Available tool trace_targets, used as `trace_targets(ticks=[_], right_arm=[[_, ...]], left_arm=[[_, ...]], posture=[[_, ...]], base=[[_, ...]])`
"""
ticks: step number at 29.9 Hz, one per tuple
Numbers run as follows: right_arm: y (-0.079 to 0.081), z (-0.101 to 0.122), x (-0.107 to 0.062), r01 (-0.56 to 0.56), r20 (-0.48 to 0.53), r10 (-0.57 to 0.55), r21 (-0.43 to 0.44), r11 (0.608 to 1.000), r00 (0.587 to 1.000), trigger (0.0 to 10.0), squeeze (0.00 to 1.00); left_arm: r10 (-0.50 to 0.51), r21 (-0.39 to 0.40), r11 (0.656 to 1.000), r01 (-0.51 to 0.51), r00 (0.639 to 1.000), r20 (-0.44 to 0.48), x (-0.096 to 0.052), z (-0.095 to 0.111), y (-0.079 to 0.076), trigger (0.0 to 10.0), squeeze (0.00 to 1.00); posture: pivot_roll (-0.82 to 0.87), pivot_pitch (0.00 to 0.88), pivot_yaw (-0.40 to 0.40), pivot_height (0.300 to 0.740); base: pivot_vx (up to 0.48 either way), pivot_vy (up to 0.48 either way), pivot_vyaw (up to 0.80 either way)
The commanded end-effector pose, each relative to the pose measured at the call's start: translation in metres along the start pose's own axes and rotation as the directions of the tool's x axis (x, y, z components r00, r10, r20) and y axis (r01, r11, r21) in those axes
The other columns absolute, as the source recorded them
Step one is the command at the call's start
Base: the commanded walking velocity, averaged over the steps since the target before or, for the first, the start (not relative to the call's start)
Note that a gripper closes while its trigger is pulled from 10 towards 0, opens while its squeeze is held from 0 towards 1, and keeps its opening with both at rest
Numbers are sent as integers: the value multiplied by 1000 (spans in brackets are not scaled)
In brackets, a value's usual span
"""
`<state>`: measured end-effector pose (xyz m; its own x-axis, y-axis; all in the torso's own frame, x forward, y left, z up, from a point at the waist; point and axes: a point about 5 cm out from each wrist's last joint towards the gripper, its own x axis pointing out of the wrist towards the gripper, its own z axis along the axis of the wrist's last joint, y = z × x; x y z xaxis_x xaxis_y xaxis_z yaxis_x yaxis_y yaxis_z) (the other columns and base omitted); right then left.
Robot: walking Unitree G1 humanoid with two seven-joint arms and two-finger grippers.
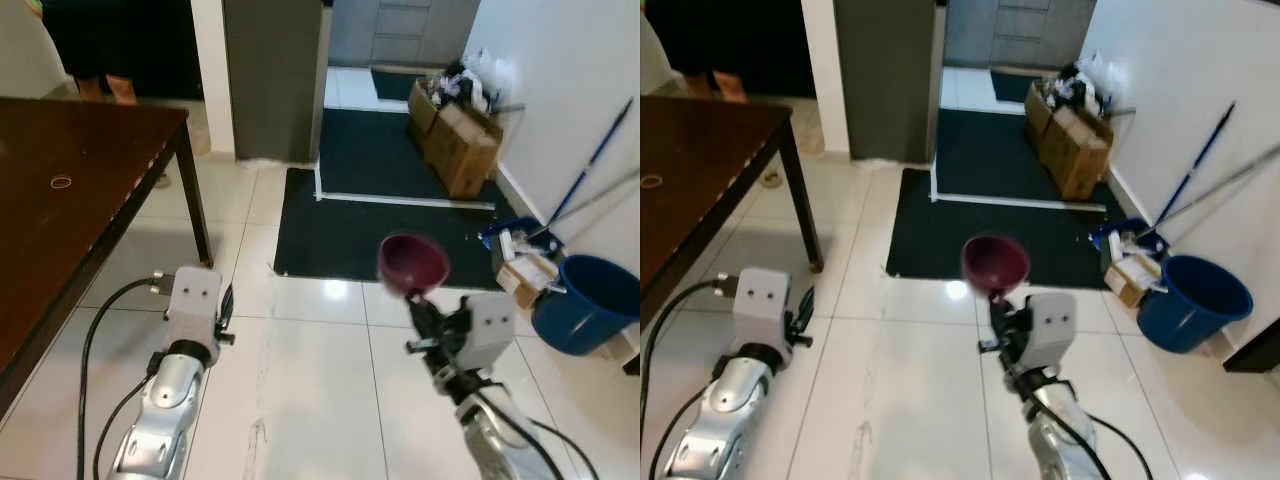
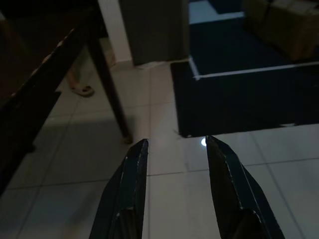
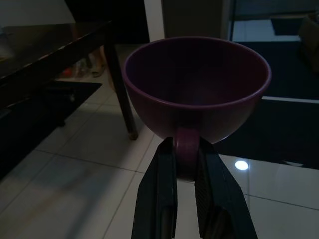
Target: Setting the table
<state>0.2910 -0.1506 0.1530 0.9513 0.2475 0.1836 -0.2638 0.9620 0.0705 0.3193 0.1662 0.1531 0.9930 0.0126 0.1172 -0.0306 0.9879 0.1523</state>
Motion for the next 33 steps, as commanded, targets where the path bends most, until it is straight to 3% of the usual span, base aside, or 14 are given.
trace_targets(ticks=[1,33], right_arm=[[-7,-2,-4,29,-5,-29,-8,1000,1000,10000,0],[-7,-2,-4,31,-7,-31,-6,999,999,10000,0]], left_arm=[[-13,-9,1000,13,1000,-24,-2,-6,-4,10000,0],[-17,-11,1000,16,1000,-22,-1,-6,-5,10000,0]], posture=[[46,109,49,740],[46,109,53,740]], base=[[472,0,0],[472,0,0]])
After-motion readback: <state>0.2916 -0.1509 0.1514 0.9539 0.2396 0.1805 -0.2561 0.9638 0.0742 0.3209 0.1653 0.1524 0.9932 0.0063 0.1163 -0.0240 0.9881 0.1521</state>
